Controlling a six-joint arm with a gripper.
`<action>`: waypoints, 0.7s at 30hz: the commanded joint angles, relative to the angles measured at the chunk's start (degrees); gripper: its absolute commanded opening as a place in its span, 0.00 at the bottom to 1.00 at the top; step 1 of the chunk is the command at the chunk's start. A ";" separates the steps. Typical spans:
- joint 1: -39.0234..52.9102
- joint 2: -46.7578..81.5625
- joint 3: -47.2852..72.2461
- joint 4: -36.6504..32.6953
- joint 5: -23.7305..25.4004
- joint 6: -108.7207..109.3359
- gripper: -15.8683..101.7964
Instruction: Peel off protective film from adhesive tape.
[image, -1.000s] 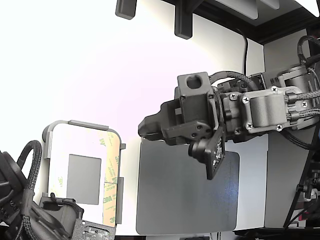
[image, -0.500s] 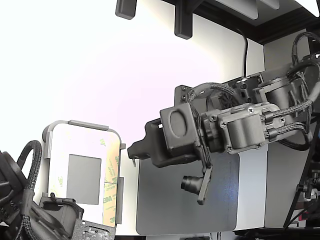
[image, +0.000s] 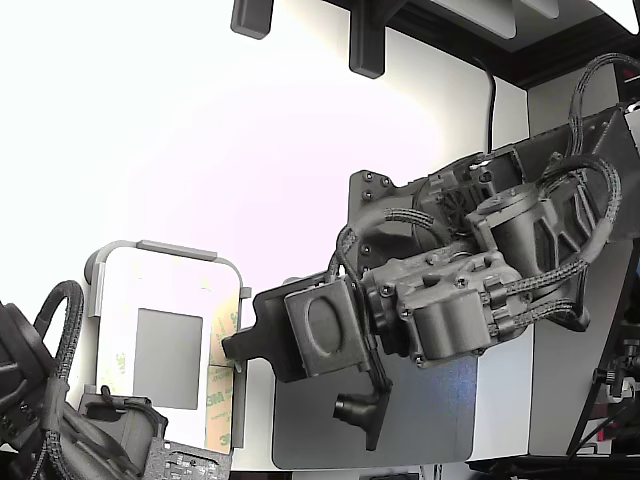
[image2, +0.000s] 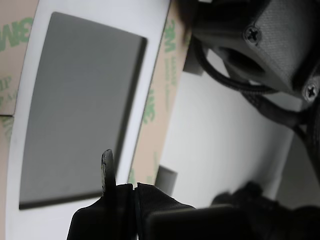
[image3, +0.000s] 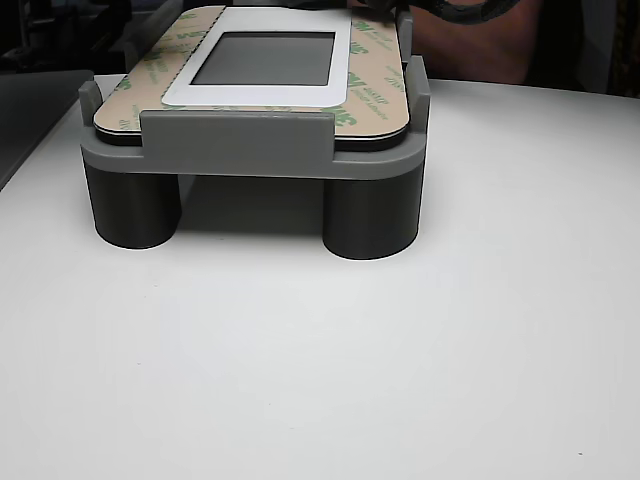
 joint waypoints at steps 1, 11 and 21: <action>1.23 -1.23 -1.58 -3.16 1.49 -0.62 0.05; 4.13 -7.47 -2.90 -8.70 1.58 -3.87 0.05; 4.04 -12.83 -6.24 -9.32 -0.79 -7.38 0.05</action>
